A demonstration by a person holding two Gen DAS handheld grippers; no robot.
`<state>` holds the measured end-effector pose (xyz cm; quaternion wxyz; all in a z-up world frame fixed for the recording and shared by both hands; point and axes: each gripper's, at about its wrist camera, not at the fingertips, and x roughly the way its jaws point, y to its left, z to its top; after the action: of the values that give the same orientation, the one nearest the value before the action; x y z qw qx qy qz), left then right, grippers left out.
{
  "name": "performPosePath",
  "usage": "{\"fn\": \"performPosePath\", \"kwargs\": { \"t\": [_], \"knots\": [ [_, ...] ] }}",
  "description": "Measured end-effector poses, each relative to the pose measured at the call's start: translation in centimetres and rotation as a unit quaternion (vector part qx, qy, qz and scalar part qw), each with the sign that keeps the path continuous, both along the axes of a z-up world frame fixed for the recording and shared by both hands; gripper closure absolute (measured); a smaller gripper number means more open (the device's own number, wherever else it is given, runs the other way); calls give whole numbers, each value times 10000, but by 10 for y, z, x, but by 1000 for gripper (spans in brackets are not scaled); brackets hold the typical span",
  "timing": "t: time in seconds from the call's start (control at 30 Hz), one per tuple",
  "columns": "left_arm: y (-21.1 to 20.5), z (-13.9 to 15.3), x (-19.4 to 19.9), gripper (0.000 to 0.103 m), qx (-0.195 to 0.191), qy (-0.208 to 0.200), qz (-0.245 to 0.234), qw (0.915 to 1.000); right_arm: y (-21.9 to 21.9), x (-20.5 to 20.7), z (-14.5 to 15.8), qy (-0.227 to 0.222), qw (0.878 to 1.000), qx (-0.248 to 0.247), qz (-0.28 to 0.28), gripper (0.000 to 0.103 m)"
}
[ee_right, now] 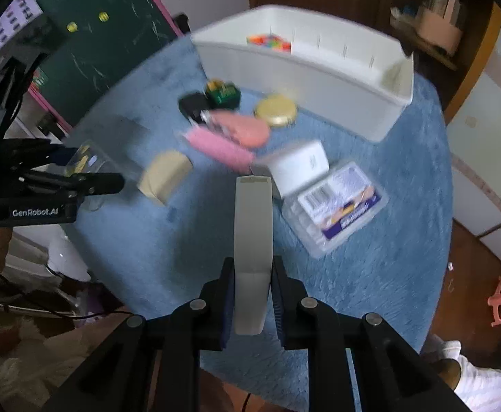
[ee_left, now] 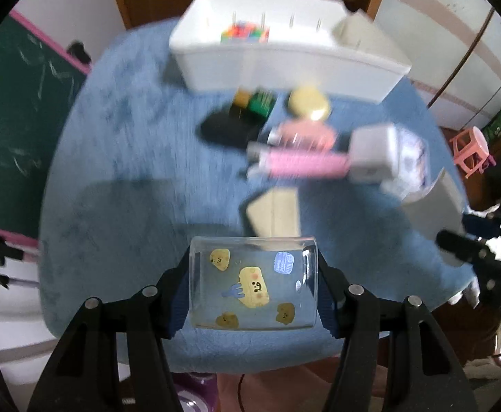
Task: Organize rigid objects
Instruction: 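Lower both held items into the white tray and open both tools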
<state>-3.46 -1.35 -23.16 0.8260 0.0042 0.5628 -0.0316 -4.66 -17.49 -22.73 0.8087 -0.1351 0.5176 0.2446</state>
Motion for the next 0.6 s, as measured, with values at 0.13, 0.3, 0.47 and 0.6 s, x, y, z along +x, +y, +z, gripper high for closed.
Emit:
{"fn": "performPosePath", "kwargs": {
  "t": [0.13,0.3,0.47,0.6],
  "knots": [
    [-7,48,4,39,77,-392,-46,9992,-7,3,35,-195,9991,361,-106,83],
    [-11,94,24,39,178,-711,-110,9973,-13,12,85,-611,9958,652,-200,83],
    [-16,131,38,39,296,-995,-245,9943,-11,31,138,-1102,9902,775,-359,83],
    [-16,150,66,39,346,-1153,-381,9920,-8,52,169,-1405,9857,801,-482,83]
  ]
}}
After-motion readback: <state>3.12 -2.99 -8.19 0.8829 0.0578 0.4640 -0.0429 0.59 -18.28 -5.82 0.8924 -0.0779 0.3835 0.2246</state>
